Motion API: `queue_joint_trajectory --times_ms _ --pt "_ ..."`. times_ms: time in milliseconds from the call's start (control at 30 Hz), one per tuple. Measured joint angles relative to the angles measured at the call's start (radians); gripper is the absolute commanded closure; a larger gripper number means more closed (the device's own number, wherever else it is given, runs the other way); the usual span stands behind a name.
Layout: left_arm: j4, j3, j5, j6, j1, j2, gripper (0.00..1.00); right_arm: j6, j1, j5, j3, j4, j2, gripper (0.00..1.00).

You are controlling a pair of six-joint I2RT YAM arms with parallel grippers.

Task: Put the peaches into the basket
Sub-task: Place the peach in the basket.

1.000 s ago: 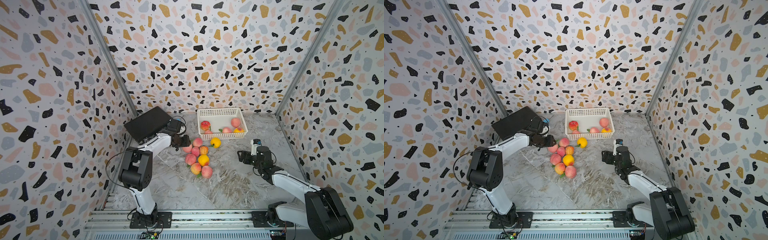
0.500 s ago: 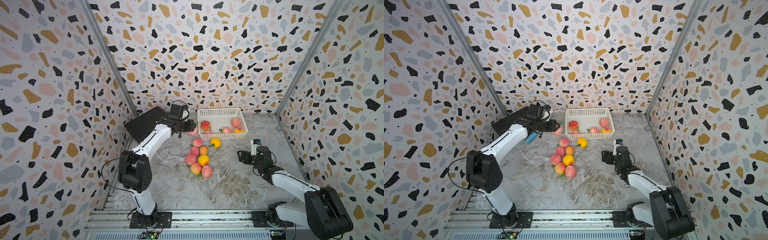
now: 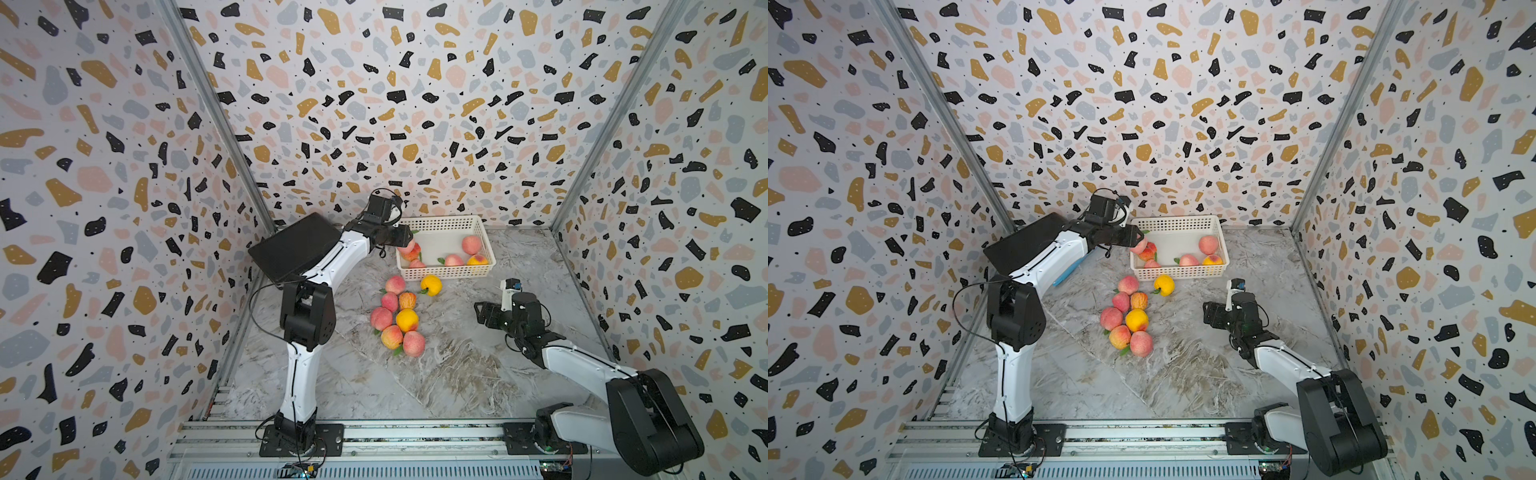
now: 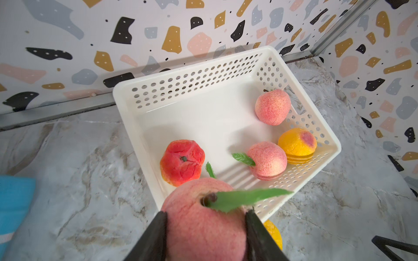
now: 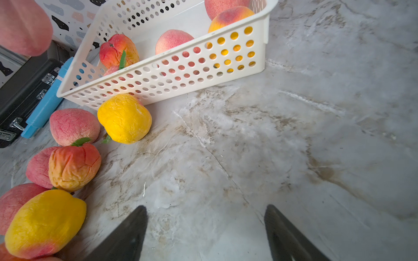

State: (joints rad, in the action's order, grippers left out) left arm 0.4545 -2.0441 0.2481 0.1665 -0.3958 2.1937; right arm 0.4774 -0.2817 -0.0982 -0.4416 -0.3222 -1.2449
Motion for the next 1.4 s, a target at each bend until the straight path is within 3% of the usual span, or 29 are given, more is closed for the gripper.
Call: queue_joint_trajectory --times_ms 267,633,867,1400 --pt "-0.039 -0.239 -0.005 -0.072 0.000 0.197 0.55 0.013 0.000 -0.011 0.000 -0.017 -0.017 0.17" --pt "-0.101 -0.425 -0.054 -0.179 0.000 0.380 0.48 0.017 0.000 -0.030 0.000 -0.031 -0.031 0.17" --pt "-0.104 -0.430 -0.087 -0.235 0.000 0.416 0.46 0.017 0.000 -0.038 0.000 -0.031 -0.032 0.17" --pt "-0.120 -0.414 -0.106 -0.257 0.000 0.422 0.24 0.017 0.000 -0.048 0.000 -0.040 -0.037 0.17"
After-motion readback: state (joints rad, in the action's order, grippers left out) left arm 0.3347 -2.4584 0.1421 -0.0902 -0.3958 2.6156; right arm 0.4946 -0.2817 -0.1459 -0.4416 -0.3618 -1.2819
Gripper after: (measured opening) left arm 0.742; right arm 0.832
